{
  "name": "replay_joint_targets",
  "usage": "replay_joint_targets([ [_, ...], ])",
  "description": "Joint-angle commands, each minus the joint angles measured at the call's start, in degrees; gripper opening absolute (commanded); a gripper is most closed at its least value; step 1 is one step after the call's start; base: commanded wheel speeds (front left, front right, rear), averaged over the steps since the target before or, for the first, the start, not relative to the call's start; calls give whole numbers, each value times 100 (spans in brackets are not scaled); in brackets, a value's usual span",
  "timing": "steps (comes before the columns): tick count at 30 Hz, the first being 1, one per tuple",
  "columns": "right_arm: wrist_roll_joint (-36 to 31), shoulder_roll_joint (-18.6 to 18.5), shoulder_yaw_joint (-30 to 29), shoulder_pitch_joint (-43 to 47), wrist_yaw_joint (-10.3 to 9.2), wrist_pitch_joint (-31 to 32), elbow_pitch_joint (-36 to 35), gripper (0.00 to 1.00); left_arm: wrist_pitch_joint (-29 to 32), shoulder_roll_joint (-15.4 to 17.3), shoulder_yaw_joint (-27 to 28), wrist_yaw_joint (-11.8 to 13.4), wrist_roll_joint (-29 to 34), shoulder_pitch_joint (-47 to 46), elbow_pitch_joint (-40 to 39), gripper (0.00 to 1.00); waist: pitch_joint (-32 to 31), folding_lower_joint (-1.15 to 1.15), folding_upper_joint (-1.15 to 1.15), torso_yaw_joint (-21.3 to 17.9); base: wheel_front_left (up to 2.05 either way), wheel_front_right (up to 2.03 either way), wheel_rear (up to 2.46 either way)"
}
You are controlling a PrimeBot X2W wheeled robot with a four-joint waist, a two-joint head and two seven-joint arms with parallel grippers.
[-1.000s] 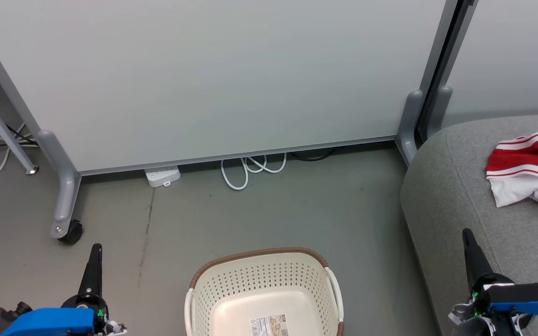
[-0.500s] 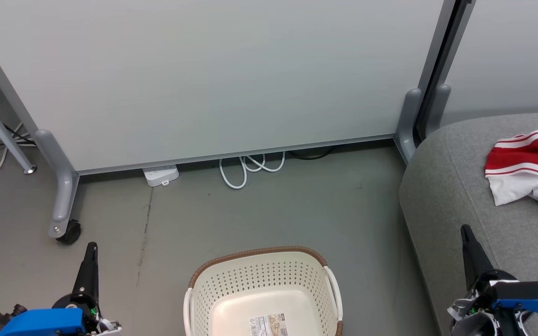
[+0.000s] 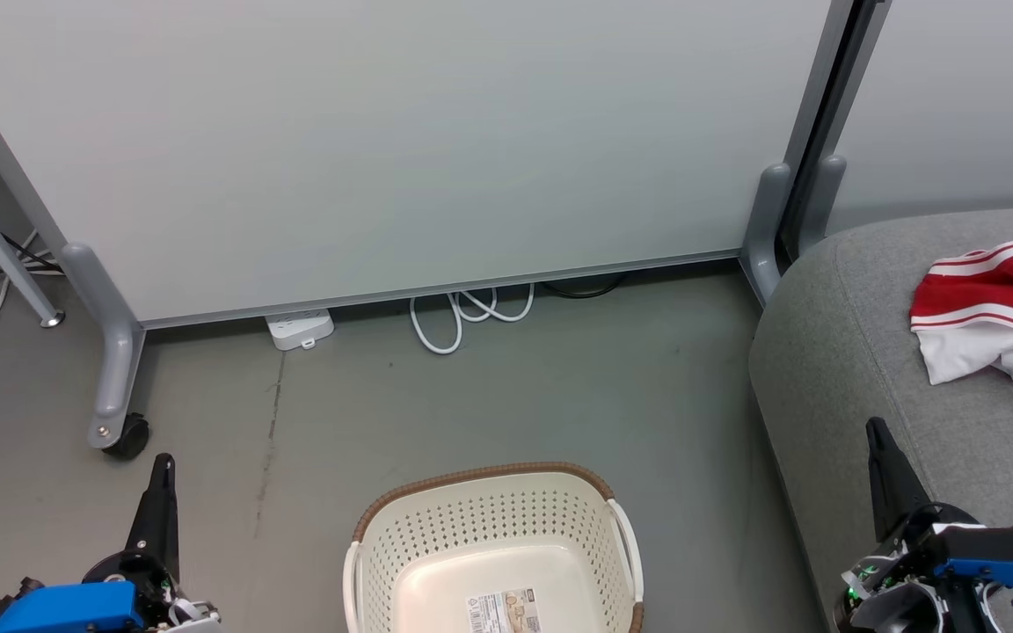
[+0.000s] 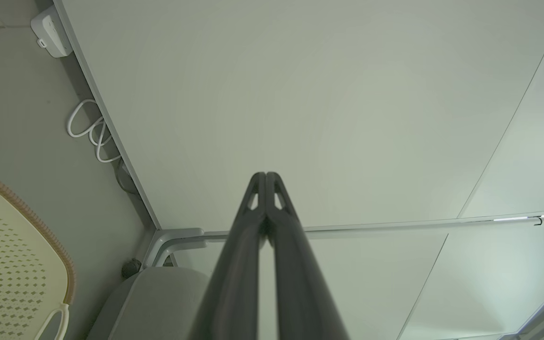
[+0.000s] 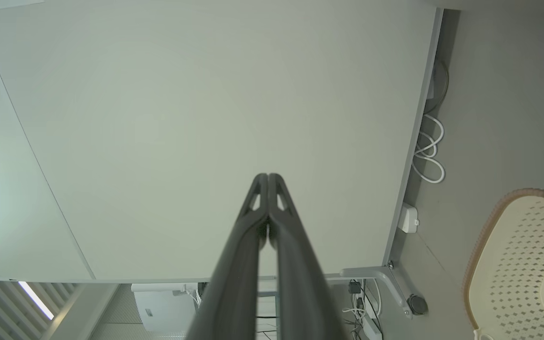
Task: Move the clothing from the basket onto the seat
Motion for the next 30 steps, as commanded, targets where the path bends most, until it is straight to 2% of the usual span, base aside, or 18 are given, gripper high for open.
replay_joint_targets([
  [1, 120, 24, -20, -64, 0, 36, -27, 0, 32, 27, 33, -43, -86, -70, -25, 0, 3, 0, 0, -3, 0, 0, 0],
  [30, 99, 19, -17, -62, 0, 35, -25, 0, 30, 27, 26, -43, -79, -69, -25, 0, 3, 0, 0, -3, 0, 0, 0],
])
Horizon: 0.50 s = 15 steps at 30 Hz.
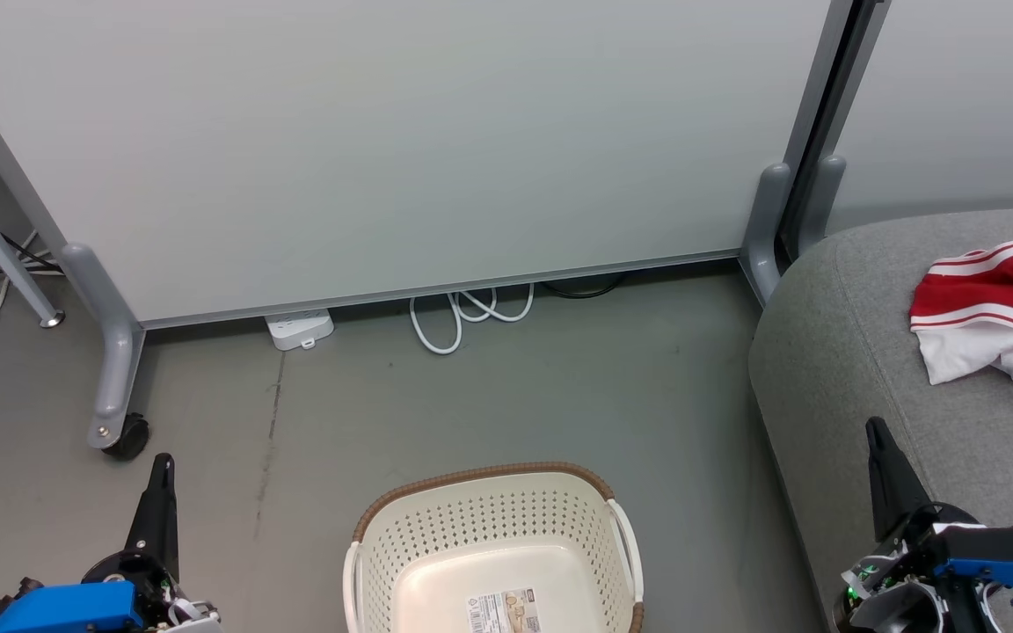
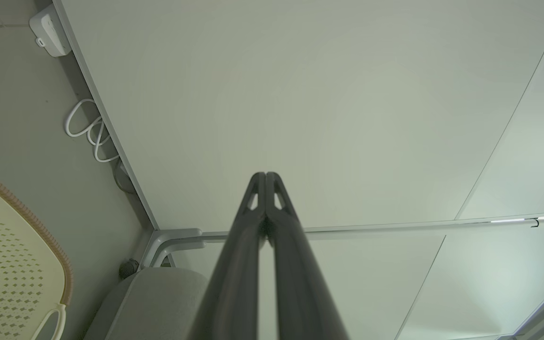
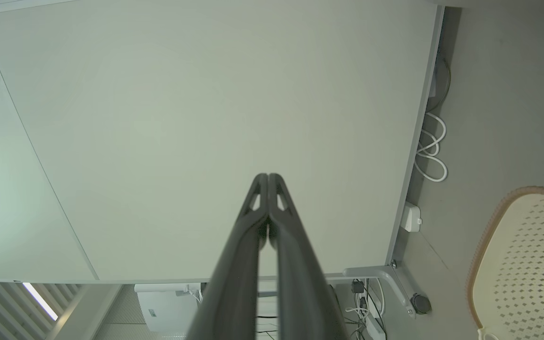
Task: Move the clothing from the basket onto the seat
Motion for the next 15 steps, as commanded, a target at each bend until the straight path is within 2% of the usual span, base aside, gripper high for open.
replay_joint_targets([
  [1, 20, 11, -11, -58, 0, 17, -20, 0, 27, 27, 9, -41, -15, -66, -22, 0, 0, 0, 0, 0, 0, 0, 0],
  [15, 20, 11, -11, -58, 0, 17, -19, 0, 27, 27, 8, -41, -15, -66, -23, 0, 0, 0, 0, 0, 0, 0, 0],
])
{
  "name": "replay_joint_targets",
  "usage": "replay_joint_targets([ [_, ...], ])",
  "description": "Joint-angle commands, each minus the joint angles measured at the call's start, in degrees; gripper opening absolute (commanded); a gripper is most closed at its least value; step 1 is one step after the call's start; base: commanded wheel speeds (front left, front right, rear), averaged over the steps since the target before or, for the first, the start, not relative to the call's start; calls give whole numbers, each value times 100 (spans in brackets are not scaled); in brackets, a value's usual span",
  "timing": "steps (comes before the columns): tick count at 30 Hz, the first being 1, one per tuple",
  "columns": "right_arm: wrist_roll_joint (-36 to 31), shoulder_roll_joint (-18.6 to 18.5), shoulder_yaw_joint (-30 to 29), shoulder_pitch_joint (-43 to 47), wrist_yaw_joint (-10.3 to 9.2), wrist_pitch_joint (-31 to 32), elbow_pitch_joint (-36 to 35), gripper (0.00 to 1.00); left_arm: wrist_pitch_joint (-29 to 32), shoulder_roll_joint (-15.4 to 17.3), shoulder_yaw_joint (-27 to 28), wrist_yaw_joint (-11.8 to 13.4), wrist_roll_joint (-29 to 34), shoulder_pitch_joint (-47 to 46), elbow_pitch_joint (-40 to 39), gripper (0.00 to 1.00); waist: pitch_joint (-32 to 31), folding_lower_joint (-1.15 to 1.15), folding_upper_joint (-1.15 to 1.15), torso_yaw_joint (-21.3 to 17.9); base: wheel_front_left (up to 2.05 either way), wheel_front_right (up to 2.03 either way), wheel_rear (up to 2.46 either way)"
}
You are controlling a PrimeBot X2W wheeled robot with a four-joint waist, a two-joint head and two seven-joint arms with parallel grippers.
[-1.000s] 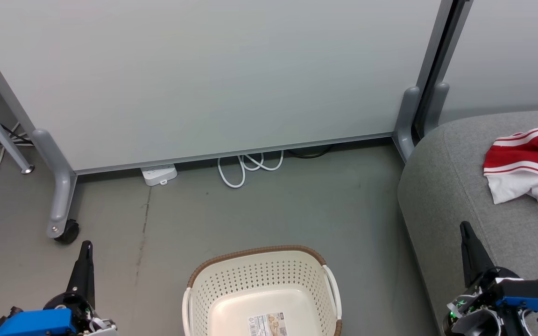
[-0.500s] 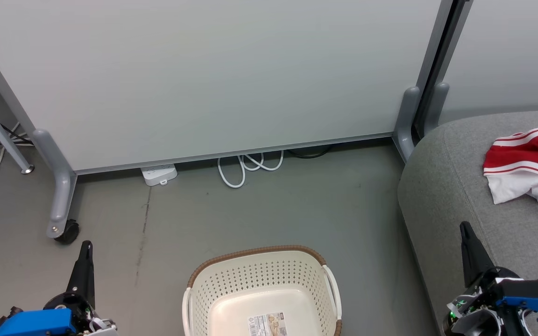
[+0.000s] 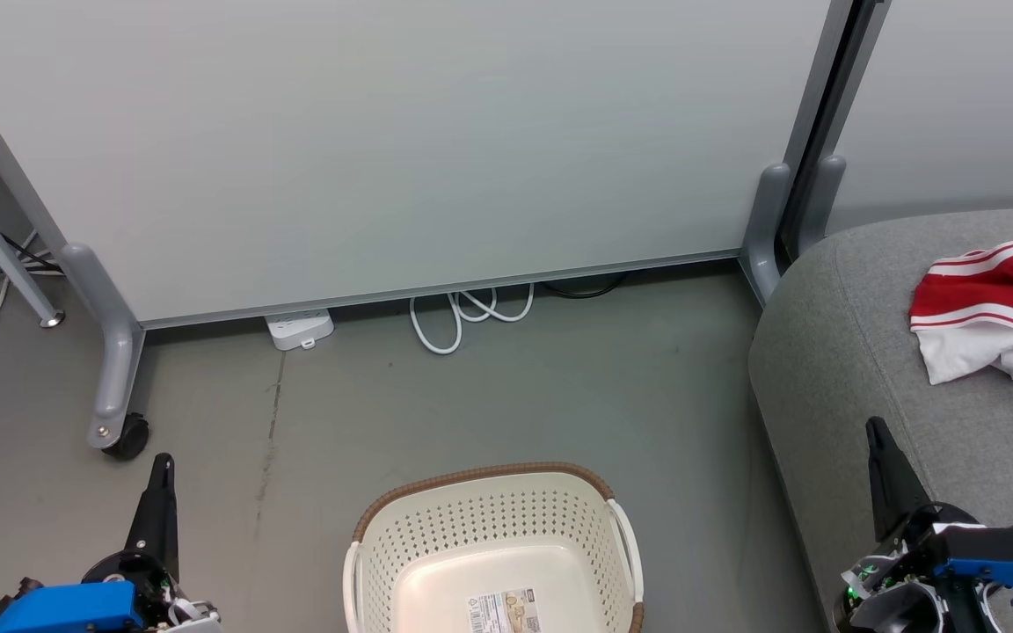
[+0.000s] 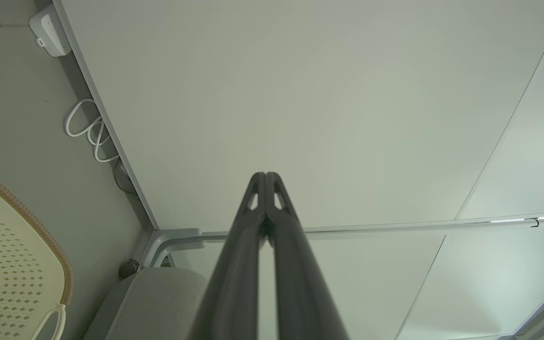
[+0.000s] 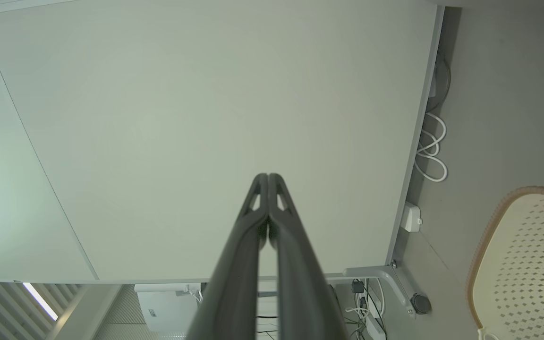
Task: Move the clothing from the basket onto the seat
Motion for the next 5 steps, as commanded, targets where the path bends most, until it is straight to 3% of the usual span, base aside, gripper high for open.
replay_joint_targets([
  [1, 20, 11, -11, -58, 0, 17, -18, 0, 27, 27, 8, -41, -15, -66, -23, 0, 0, 0, 0, 0, 0, 0, 0],
  [5, 21, 11, -10, -58, 0, 17, -18, 0, 27, 27, 8, -41, -15, -66, -23, 0, 0, 0, 0, 0, 0, 0, 0],
])
